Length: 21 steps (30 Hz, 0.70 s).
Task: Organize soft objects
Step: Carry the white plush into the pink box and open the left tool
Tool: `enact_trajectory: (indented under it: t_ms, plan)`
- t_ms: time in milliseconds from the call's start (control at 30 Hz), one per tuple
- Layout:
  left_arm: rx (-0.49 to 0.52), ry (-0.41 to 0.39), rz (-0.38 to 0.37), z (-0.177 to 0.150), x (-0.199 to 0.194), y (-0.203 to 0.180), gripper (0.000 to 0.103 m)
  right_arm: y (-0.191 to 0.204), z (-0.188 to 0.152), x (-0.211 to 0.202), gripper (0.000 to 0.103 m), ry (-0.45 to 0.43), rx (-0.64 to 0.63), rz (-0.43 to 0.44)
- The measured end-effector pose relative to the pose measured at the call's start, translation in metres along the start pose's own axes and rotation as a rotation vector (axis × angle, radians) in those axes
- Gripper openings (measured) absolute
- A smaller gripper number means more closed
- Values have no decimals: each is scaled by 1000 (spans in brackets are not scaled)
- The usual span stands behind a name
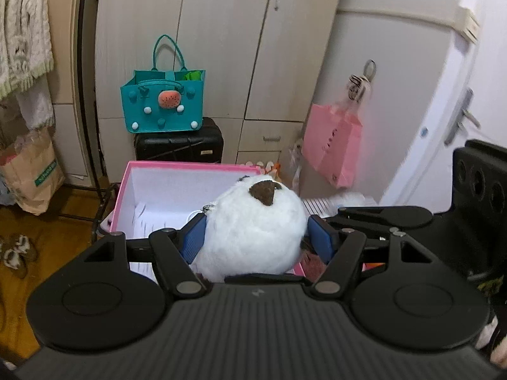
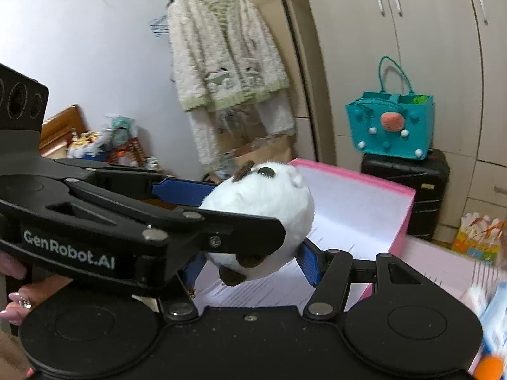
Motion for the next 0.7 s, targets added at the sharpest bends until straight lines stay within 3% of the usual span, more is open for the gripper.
enact_trajectory:
  t_ms: [133,333,700]
  plan:
    - [-74,63,-14,16,55,15,67,-36,15,28,66,46,14,-41]
    - [-211,215,-49,18,125,40,67,-61,19,71,66,166,-99,-162]
    - [-298,354,-36,11,175,52,66,-76,12,110,66,297,-189,-280]
Point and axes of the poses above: each gripper's, at about its wrist camera, not at the fingertips, and x roughly the way its jaws point, y to its left, z to its top, the point moved 2 cm from there along x, roughly the way its jaws point, and after that the axes turned 12 degrees about z, right-handed, at the moved point
